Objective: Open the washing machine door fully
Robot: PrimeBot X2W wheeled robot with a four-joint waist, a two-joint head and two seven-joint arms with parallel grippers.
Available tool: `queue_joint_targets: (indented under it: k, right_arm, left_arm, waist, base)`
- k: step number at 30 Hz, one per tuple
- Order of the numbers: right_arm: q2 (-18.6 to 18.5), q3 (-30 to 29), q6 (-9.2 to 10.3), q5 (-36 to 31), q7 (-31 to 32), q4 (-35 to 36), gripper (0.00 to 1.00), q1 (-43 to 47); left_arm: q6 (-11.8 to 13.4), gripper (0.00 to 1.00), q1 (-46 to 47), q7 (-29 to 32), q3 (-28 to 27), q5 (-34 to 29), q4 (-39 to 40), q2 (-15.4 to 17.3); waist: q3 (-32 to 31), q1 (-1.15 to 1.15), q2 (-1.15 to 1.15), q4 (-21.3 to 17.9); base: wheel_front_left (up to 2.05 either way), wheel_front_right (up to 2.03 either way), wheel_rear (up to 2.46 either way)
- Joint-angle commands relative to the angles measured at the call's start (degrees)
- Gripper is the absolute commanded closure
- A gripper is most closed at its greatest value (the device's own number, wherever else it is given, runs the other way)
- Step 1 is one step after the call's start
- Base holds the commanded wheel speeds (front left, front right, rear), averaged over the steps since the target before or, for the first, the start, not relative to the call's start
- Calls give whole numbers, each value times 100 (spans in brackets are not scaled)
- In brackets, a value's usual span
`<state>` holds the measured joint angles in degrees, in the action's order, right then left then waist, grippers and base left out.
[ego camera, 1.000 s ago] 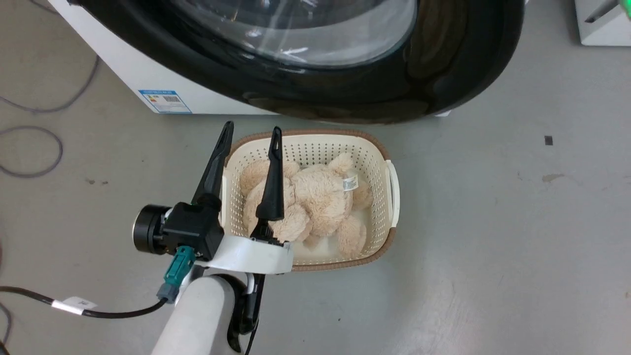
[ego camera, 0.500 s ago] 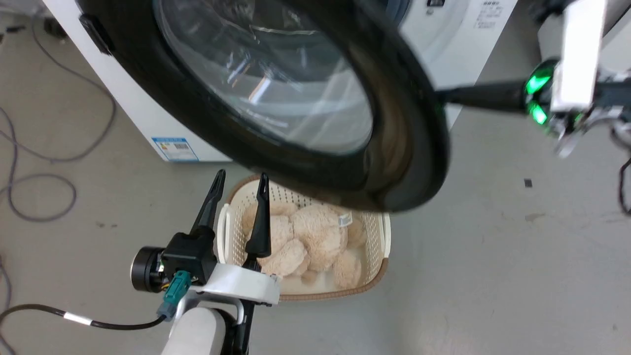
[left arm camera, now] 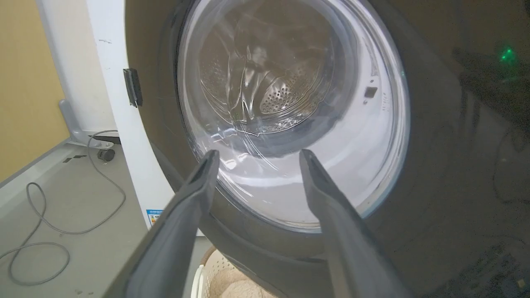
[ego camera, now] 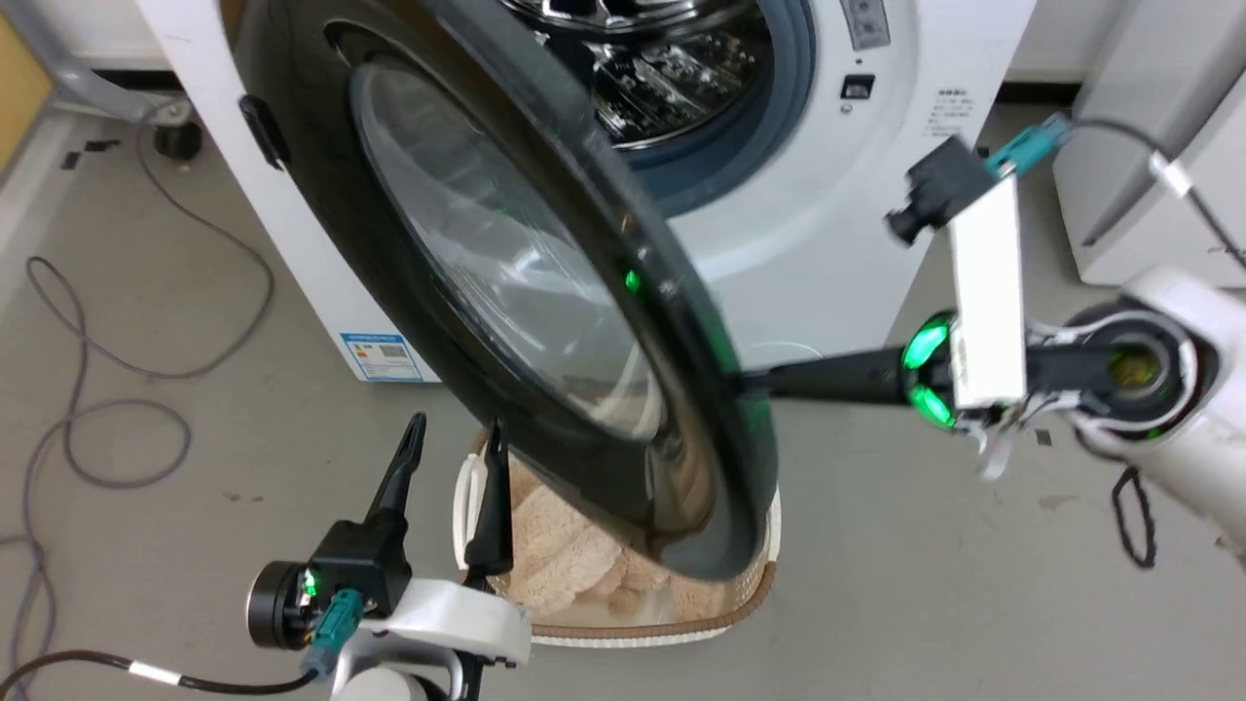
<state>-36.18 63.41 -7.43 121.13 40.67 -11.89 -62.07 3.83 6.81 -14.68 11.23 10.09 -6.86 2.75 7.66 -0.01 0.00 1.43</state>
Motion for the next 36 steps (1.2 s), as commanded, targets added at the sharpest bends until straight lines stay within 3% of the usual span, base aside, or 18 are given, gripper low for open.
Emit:
queue_joint_targets:
  k: [1,16,23,24,26,27,36]
  right_arm:
    - [56,50,-6,56,-49,70,100,122]
    - [380,277,-6,209,-700,528,100,576]
    - [299,-557,-6,-173,-2124,451,100,1322]
    - [310,-712,-6,-218,-2381,448,96,1491]
    - [290,-990,-6,-359,-2904,428,51,1846]
    - [283,-1129,-6,-405,-3162,422,0,2056]
    - [190,-1977,-6,-885,-5425,-292,0,3882]
  left_arm:
    - [-36,0,-62,-32,-17,-40,-2,12]
    - [-24,0,-207,-32,-18,17,-66,12]
    - [3,0,-289,-32,-52,39,-71,12]
    - [5,0,-300,-32,-66,38,-77,12]
    - [6,0,-320,-32,-87,33,-94,12]
    - [5,0,-330,-32,-91,32,-108,12]
    - [-41,0,-470,-32,-220,20,-251,12]
  waist:
    - [-38,1,0,36]
    - [-194,1,0,169]
    - [-261,1,0,78]
    - [-276,1,0,49]
    - [-302,1,0,-3]
    - [-329,1,0,-19]
    - [-602,1,0,-132]
  base:
    - [0,0,0]
    - [0,0,0]
    - [0,0,0]
    - [0,0,0]
    - [0,0,0]
    - [0,0,0]
    - [0,0,0]
